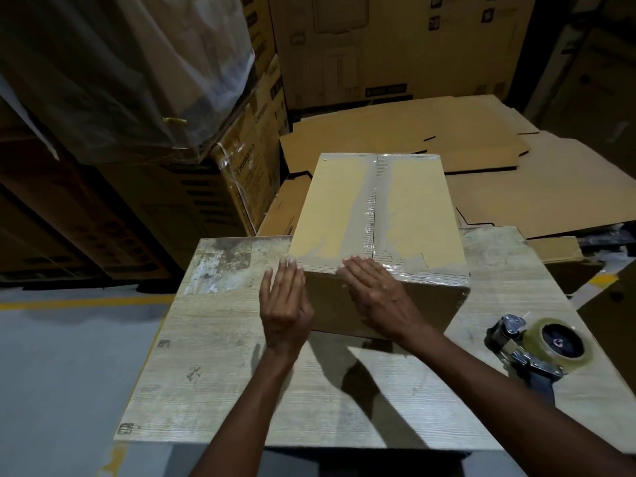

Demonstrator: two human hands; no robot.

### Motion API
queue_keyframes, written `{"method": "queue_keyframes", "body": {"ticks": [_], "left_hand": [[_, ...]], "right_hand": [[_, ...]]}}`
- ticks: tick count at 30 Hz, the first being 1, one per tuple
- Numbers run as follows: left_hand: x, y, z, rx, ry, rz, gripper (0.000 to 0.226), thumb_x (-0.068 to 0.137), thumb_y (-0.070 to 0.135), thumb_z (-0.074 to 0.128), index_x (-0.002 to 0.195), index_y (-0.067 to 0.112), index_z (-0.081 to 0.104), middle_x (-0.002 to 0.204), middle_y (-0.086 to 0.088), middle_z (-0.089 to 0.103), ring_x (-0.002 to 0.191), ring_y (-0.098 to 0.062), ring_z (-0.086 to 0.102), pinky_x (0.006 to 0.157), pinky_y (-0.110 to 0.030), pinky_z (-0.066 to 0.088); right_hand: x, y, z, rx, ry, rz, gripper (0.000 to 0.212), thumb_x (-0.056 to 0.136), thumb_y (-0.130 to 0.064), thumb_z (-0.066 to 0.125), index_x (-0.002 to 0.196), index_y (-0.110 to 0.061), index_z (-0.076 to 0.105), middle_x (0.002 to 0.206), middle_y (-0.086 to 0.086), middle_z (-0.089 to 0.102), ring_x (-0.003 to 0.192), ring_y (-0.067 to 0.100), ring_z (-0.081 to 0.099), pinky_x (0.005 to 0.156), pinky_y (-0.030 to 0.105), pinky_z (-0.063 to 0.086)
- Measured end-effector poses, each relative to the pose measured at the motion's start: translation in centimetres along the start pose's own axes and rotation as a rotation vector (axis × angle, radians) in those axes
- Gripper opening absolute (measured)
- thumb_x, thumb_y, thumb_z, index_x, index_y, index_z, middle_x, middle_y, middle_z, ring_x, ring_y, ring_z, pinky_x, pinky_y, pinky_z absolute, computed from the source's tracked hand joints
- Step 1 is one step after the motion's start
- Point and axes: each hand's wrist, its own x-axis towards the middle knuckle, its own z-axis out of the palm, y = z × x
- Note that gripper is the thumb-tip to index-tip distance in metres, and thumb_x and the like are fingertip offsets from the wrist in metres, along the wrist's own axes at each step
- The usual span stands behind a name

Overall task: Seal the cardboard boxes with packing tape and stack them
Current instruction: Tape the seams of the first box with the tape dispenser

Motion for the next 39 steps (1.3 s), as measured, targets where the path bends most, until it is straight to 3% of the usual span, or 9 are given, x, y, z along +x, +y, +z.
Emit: {"method": "queue_keyframes", "body": {"ticks": [3,5,11,18,23,28,31,35,39], "left_hand": [[1.9,-0.9,0.7,-0.073,-0.183,0.050,0.062,0.077,-0.017,0.046,0.136,-0.002,0.061,0.145,-0.017,0.057,0.145,-0.030,0.043,0.126,-0.042,0.022],[2.1,-1.7,1.0,-0.089,-0.244,0.038,0.066,0.074,-0.023,0.053,0.135,-0.001,0.062,0.142,-0.015,0.060,0.141,-0.028,0.048,0.125,-0.038,0.025],[2.2,-3.0,0.8,-0.068,-0.276,0.120,0.070,0.070,-0.027,0.059,0.134,0.001,0.064,0.141,-0.015,0.061,0.136,-0.029,0.053,0.121,-0.042,0.034],[2.6,-2.9,0.2,-0.064,-0.319,0.091,0.073,0.068,-0.030,0.060,0.134,0.002,0.063,0.140,-0.015,0.062,0.135,-0.030,0.055,0.115,-0.047,0.042],[2.6,-2.3,0.1,-0.033,-0.339,0.057,0.074,0.068,-0.029,0.059,0.135,0.003,0.062,0.141,-0.014,0.061,0.135,-0.029,0.054,0.118,-0.043,0.036],[2.0,-0.6,-0.1,0.015,-0.316,0.005,0.076,0.067,-0.026,0.057,0.138,0.001,0.060,0.145,-0.017,0.058,0.140,-0.033,0.049,0.121,-0.050,0.029],[1.4,0.6,0.1,0.077,-0.313,-0.043,0.062,0.083,-0.009,0.049,0.143,0.004,0.055,0.153,-0.016,0.050,0.148,-0.030,0.038,0.127,-0.051,0.017],[0.7,4.2,0.6,0.076,-0.316,-0.073,0.050,0.101,0.019,0.040,0.148,0.005,0.049,0.156,-0.016,0.045,0.152,-0.027,0.031,0.127,-0.051,0.015],[0.4,9.6,1.8,-0.068,-0.409,0.019,0.052,0.102,0.034,0.043,0.147,0.010,0.051,0.158,-0.012,0.043,0.153,-0.024,0.029,0.126,-0.051,0.018]], "right_hand": [[1.1,-1.2,1.0,-0.003,-0.001,-0.035,0.048,0.095,-0.007,0.070,0.142,-0.007,0.060,0.144,0.015,0.061,0.134,0.028,0.058,0.120,0.040,0.029],[1.3,-1.2,1.2,0.015,-0.008,-0.013,0.056,0.086,0.001,0.078,0.139,-0.010,0.063,0.141,0.012,0.064,0.131,0.026,0.061,0.117,0.038,0.032],[-1.9,2.2,-2.0,-0.012,0.016,0.061,0.045,0.090,-0.001,0.074,0.134,-0.010,0.067,0.135,0.012,0.067,0.124,0.028,0.066,0.112,0.041,0.043],[-6.3,5.7,-5.6,-0.098,0.036,0.122,0.054,0.082,0.009,0.080,0.133,-0.006,0.069,0.134,0.015,0.068,0.123,0.029,0.066,0.109,0.046,0.050],[-7.3,6.2,-6.7,-0.110,0.074,0.164,0.037,0.095,-0.008,0.067,0.132,-0.008,0.070,0.133,0.014,0.069,0.123,0.029,0.067,0.110,0.046,0.049],[-8.2,6.9,-6.7,-0.115,0.038,0.176,0.055,0.086,0.010,0.075,0.138,-0.007,0.065,0.138,0.014,0.065,0.130,0.031,0.062,0.112,0.048,0.046],[-7.9,6.9,-7.4,-0.031,0.052,0.190,0.036,0.098,-0.009,0.060,0.133,-0.008,0.068,0.135,0.014,0.067,0.127,0.031,0.062,0.107,0.052,0.049],[-7.0,8.9,-10.3,0.236,0.198,0.644,0.036,0.106,-0.023,0.057,0.137,-0.007,0.064,0.139,0.016,0.064,0.130,0.029,0.059,0.110,0.045,0.045],[-6.5,11.6,-11.3,0.529,0.069,0.885,0.039,0.106,-0.031,0.057,0.139,-0.009,0.063,0.141,0.010,0.063,0.129,0.024,0.061,0.110,0.035,0.046]]}}
